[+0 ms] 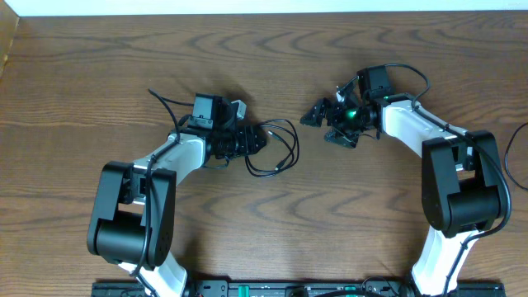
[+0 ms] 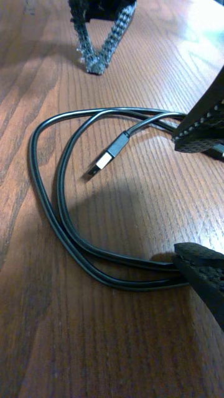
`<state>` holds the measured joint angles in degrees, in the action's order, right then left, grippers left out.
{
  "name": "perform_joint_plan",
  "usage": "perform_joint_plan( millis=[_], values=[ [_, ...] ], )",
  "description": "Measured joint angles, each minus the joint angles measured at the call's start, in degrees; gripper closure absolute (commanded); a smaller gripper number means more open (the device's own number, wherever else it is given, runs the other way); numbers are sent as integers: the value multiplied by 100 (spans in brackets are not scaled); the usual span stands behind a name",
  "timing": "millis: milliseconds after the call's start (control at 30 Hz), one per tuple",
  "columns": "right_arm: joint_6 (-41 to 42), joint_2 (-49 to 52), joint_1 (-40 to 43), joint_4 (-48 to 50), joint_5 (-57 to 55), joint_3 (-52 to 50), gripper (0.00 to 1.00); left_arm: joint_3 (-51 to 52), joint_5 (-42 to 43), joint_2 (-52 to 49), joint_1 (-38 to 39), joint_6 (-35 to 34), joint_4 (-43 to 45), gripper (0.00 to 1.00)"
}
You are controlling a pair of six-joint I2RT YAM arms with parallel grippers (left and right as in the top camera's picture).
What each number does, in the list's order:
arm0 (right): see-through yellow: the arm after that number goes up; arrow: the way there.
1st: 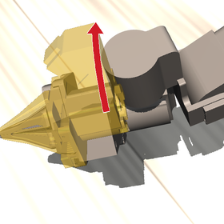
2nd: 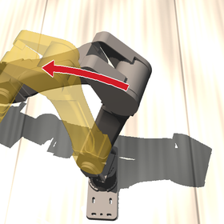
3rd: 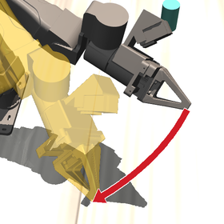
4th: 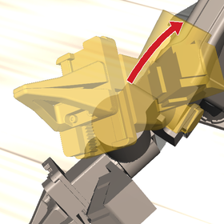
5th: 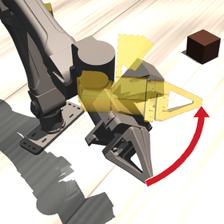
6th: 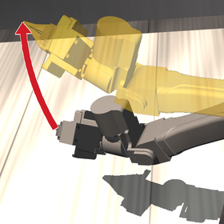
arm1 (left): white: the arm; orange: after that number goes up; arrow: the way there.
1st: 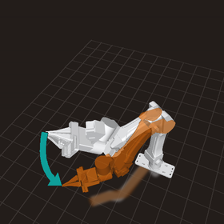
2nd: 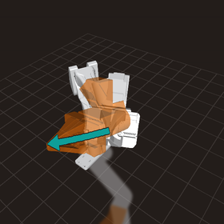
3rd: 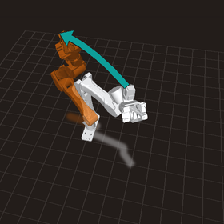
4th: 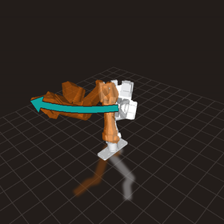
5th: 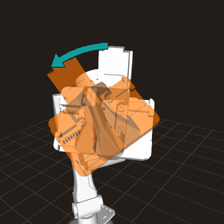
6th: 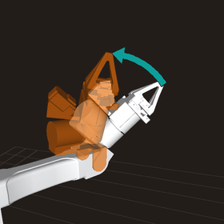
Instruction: Untangle cables
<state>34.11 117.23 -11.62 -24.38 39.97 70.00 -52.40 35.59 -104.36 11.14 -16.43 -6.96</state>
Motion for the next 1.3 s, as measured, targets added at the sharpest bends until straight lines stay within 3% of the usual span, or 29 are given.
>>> perform_joint_plan(
  millis=[267, 500, 733, 1000, 1300],
  values=[
    [-20, 7, 9, 0, 26, 0, 1, 0, -164, 225, 282, 42, -9, 47],
    [-83, 7, 9, -11, 35, 0, 1, 0, -188, 1130, 483, 44, -7, 46],
    [-129, 7, 7, -26, 42, 0, 1, -15, -1668, 2124, 483, 46, -911, 46],
    [-133, 4, -37, -24, 2, 0, 1, -17, -3265, 1926, 483, 68, -1429, 46],
    [-313, -42, -380, -20, -229, 0, 1, -17, -3471, 1062, 485, 68, -1416, 46]
  ],
)
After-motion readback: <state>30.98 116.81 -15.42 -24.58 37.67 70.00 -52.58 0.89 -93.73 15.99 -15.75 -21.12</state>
